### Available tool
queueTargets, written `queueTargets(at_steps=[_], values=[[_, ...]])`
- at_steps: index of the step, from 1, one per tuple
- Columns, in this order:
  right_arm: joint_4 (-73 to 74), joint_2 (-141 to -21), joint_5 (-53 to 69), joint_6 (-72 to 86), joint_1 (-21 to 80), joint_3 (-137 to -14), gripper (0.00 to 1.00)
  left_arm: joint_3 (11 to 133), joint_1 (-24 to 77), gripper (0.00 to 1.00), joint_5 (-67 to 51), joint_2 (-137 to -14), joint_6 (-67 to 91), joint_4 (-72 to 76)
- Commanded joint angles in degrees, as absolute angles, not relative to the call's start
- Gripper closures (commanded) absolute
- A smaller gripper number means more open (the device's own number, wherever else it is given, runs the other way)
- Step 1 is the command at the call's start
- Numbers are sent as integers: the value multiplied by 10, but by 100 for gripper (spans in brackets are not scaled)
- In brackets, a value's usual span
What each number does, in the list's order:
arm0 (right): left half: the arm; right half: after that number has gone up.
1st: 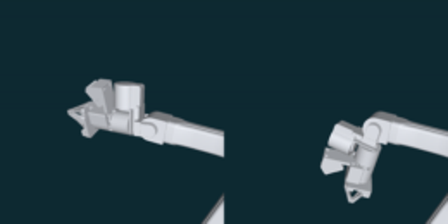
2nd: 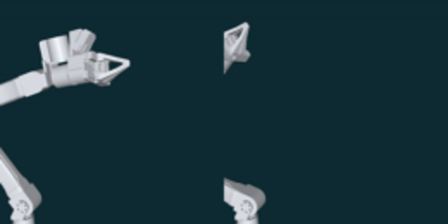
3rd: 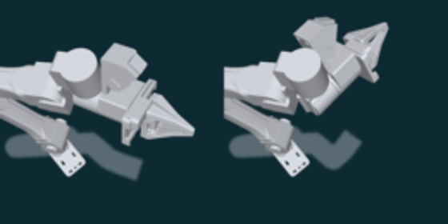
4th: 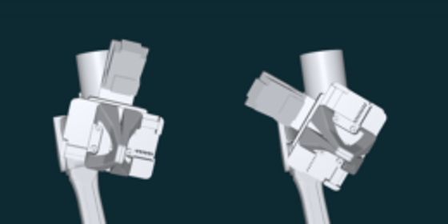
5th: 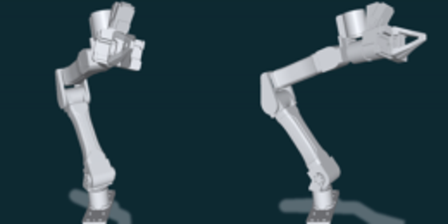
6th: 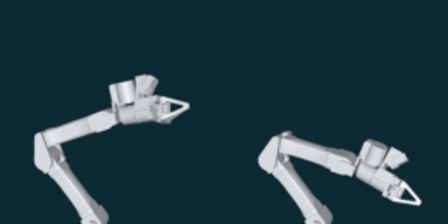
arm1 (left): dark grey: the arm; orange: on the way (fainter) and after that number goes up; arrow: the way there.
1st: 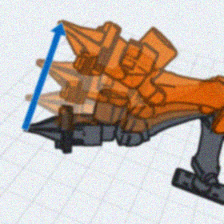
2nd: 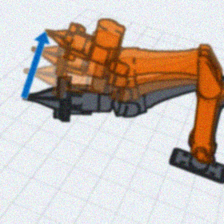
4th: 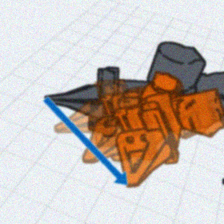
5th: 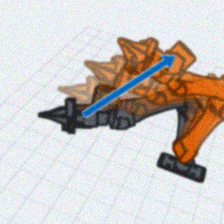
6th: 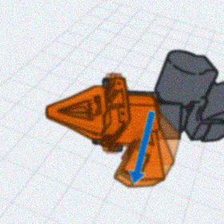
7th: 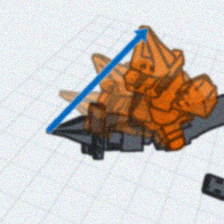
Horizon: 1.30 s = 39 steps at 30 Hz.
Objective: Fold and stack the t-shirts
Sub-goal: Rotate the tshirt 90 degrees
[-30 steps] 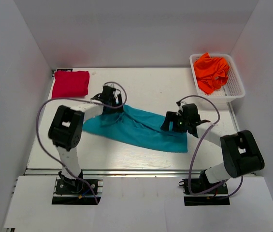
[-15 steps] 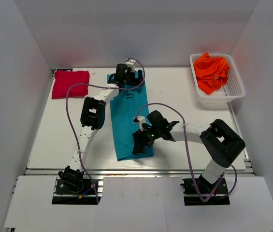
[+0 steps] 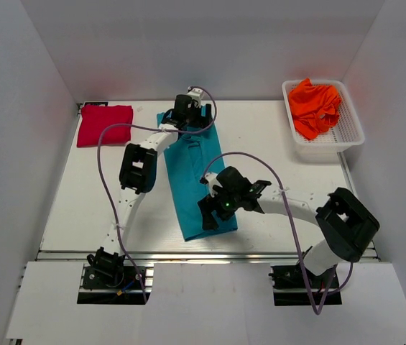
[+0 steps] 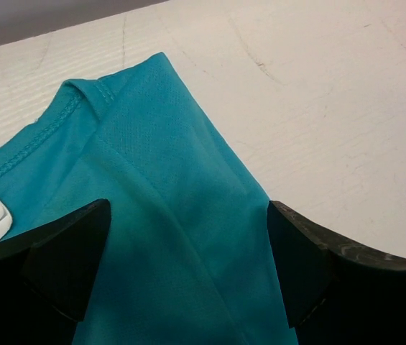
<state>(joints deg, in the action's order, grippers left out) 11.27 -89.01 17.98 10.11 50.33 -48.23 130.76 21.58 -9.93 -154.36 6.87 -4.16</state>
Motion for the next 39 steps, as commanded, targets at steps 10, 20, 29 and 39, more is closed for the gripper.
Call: queueTargets(at_steps=[10, 20, 29, 39], values=[[13, -804, 72, 174, 484, -517, 10, 1289, 214, 0, -93, -1312, 54, -89], [34, -746, -20, 230, 416, -449, 10, 856, 220, 0, -32, -963, 104, -159], [154, -717, 112, 205, 384, -397, 10, 453, 247, 0, -243, -725, 213, -215], [157, -756, 192, 192, 382, -387, 10, 298, 303, 0, -274, -637, 305, -300]])
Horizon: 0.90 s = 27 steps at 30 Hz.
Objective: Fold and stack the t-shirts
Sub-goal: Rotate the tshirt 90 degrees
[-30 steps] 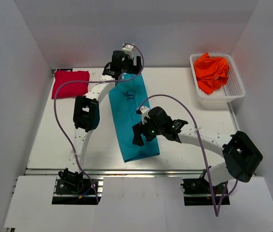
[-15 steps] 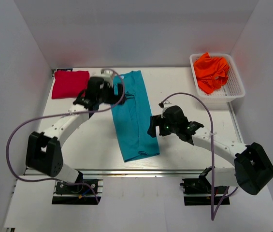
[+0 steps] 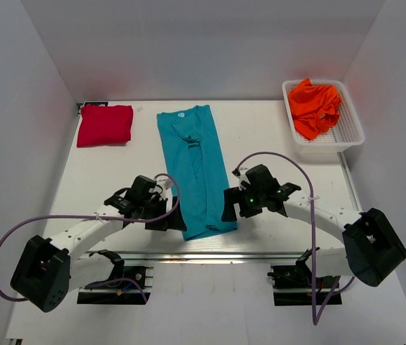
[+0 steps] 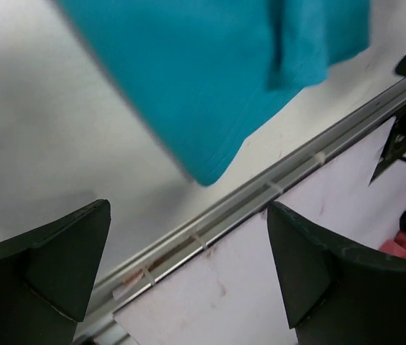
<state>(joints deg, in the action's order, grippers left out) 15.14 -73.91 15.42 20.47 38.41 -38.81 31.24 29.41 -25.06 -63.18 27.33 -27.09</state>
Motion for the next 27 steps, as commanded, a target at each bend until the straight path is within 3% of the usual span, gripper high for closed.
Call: queueTargets(at_steps=[1, 11, 14, 18, 22, 23, 25, 27], values=[[159, -761, 201, 192, 381, -386, 10, 298, 313, 0, -269, -643, 305, -300], [170, -772, 198, 228, 382, -352, 11, 333, 378, 21, -229, -729, 322, -264], [164, -779, 189, 237, 382, -346, 17, 339, 398, 33, -210, -772, 328, -258], [151, -780, 178, 257, 381, -336, 26, 358, 417, 39, -186, -798, 334, -258], [152, -780, 165, 268, 379, -335, 48, 379, 428, 51, -157, -821, 334, -289], [152, -785, 164, 270, 381, -335, 59, 384, 435, 53, -149, -821, 334, -295], [150, -790, 161, 272, 382, -335, 74, 384, 435, 68, -135, -826, 334, -307], [147, -796, 156, 275, 379, -332, 88, 389, 440, 74, -135, -826, 334, -307]])
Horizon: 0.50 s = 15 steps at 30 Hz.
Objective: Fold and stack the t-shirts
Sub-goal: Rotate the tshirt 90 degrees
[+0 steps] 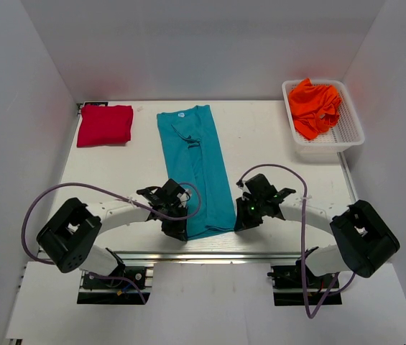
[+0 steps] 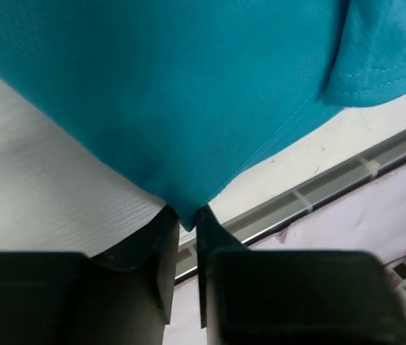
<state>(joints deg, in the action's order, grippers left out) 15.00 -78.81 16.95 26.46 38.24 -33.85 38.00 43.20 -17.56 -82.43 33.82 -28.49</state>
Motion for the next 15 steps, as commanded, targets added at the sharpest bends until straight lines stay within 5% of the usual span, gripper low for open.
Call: queueTargets(at_steps=[1, 4, 15], values=[[147, -797, 150, 276, 380, -332, 95, 389, 440, 78, -135, -826, 339, -307], [138, -790, 149, 272, 379, -330, 100, 384, 440, 100, -135, -820, 344, -312], [96, -719, 167, 219, 381, -344, 100, 429, 439, 100, -142, -756, 338, -282]])
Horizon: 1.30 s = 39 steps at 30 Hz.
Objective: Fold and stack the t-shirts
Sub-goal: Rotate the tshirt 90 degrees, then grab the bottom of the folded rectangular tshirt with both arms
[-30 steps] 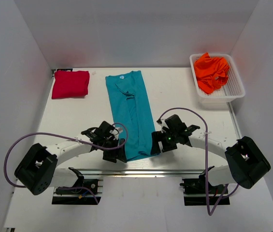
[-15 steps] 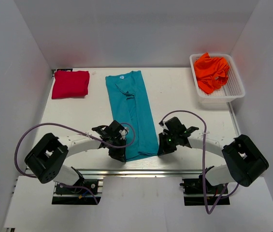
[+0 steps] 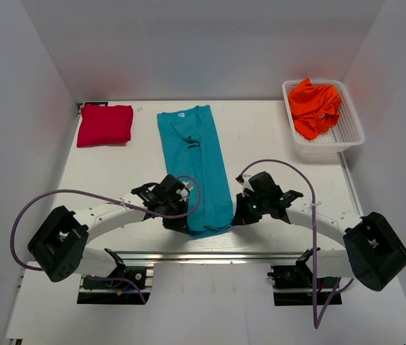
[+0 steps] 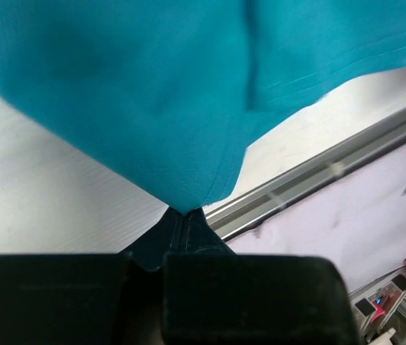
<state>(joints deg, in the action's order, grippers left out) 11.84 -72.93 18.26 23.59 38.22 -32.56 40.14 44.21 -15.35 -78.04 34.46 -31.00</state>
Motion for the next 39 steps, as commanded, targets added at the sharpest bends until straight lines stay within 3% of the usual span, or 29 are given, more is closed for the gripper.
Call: queueTargets(at_steps=[1, 15, 29, 39], values=[[93, -718, 152, 220, 381, -358, 100, 429, 431, 100, -142, -756, 338, -282], [24, -809, -29, 196, 362, -534, 100, 582, 378, 100, 128, -787, 338, -312], [41, -986, -20, 147, 323, -767, 100, 733, 283, 100, 135, -912, 267, -293], [45, -1080, 22, 129, 294, -853, 100, 788, 223, 100, 97, -983, 236, -252]])
